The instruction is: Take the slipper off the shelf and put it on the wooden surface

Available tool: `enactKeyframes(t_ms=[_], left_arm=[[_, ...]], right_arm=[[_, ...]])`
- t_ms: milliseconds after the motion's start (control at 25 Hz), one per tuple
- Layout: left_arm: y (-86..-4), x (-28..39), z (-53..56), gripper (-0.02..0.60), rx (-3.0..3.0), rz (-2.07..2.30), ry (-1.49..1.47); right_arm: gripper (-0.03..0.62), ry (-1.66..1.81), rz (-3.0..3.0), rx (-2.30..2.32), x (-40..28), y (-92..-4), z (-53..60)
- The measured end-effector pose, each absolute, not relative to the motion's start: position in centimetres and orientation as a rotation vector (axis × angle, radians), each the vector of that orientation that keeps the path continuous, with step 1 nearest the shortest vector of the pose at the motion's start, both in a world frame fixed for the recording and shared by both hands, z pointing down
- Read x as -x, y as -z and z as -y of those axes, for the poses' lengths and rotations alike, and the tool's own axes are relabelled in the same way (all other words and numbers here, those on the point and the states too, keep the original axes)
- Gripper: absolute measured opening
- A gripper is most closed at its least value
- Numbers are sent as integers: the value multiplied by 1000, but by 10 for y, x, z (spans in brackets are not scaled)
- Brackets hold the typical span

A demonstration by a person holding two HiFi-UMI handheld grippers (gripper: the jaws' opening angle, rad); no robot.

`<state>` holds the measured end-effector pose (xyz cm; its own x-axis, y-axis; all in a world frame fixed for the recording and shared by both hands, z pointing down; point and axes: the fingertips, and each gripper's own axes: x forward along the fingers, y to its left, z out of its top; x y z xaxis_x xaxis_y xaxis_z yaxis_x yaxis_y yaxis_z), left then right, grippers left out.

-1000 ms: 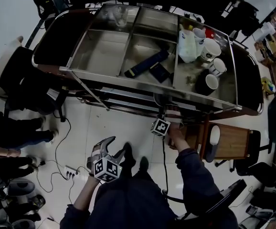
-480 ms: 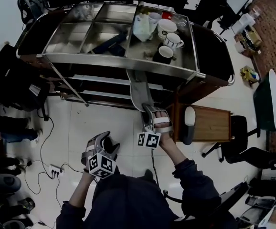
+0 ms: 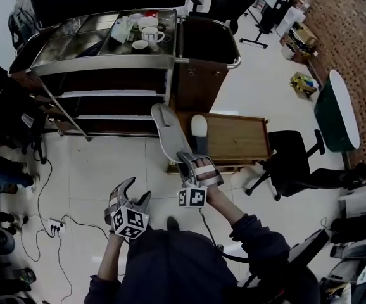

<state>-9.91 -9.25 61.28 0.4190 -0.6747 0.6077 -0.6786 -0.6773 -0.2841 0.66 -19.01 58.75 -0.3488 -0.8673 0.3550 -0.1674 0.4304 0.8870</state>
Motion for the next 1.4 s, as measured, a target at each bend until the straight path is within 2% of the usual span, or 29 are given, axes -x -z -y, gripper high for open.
enactKeyframes(t_ms=[360, 720, 920, 1240, 1400], left_arm=[[-596, -6, -3, 307, -2759, 1157, -1116], [-601, -52, -92, 307, -2749, 1052, -1151], [-606, -75, -76, 307, -2691, 1083, -1205], [-622, -165, -1, 307, -2578, 1146, -1225], [-626, -189, 21, 307, -2532, 1148, -1271]], right_arm=[[66, 846, 1678, -962, -144, -595, 95], [66, 656, 1598, -916, -242, -649, 7], [66, 600, 1581, -886, -290, -689, 48], [66, 599, 1568, -792, -388, -754, 170], [66, 586, 1539, -737, -423, -790, 221]])
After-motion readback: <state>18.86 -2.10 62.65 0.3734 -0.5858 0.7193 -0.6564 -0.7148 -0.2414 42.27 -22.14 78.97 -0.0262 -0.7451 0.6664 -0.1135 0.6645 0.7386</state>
